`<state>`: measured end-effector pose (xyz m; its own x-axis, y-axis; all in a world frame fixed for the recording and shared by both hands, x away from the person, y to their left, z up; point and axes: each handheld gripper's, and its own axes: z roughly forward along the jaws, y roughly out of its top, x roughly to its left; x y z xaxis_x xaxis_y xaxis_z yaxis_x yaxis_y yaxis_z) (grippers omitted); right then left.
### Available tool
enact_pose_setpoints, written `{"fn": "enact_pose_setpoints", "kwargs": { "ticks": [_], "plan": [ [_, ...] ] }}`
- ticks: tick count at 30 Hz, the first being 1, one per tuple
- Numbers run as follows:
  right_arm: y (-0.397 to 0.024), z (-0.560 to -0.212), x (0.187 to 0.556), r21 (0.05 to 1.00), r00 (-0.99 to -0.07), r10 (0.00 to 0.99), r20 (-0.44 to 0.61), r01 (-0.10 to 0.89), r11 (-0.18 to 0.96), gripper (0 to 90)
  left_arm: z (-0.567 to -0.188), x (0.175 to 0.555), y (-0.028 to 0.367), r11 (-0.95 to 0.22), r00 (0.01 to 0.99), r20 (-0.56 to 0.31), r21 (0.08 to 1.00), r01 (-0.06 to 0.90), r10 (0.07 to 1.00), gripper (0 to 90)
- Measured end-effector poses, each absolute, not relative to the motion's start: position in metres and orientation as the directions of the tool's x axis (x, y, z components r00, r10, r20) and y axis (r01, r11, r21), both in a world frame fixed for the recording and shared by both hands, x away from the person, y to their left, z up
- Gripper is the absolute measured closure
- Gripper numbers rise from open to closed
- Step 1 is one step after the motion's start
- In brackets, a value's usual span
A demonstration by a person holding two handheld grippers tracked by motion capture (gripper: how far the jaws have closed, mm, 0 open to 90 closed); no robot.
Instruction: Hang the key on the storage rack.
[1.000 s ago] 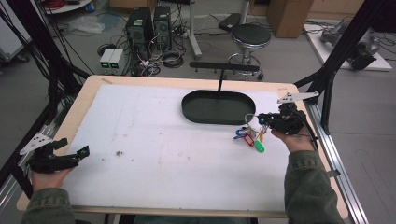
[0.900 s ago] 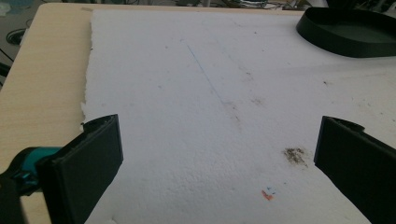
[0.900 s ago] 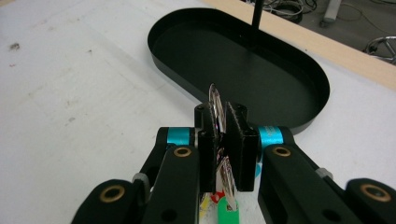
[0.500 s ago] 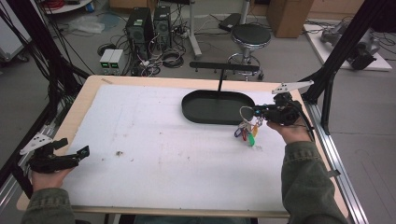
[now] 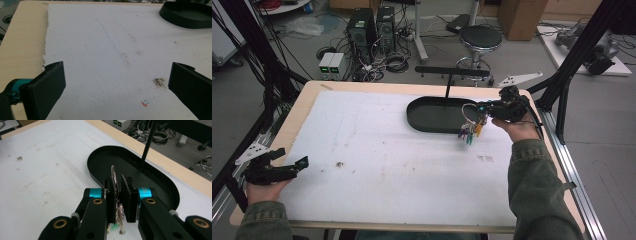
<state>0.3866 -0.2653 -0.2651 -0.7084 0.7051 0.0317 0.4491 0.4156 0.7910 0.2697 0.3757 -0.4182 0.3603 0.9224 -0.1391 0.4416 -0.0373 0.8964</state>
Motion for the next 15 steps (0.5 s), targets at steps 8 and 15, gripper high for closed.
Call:
{"fn": "enact_pose_setpoints", "kwargs": {
  "ticks": [8, 15],
  "plan": [
    [-0.251, -0.259, 0.400, 0.783, -0.728, 0.685, 0.031, 0.443, 0.436, 83.1, -0.418, 0.270, 0.376, -0.034, 0.357, -0.140, 0.897, 0.441, 0.924, 1.7],
    [-0.243, -0.255, 0.408, 0.788, -0.733, 0.679, 0.044, 0.443, 0.427, 83.1, -0.418, 0.270, 0.376, -0.037, 0.358, -0.139, 0.896, 0.443, 0.923, 1.7]
  ]
}}
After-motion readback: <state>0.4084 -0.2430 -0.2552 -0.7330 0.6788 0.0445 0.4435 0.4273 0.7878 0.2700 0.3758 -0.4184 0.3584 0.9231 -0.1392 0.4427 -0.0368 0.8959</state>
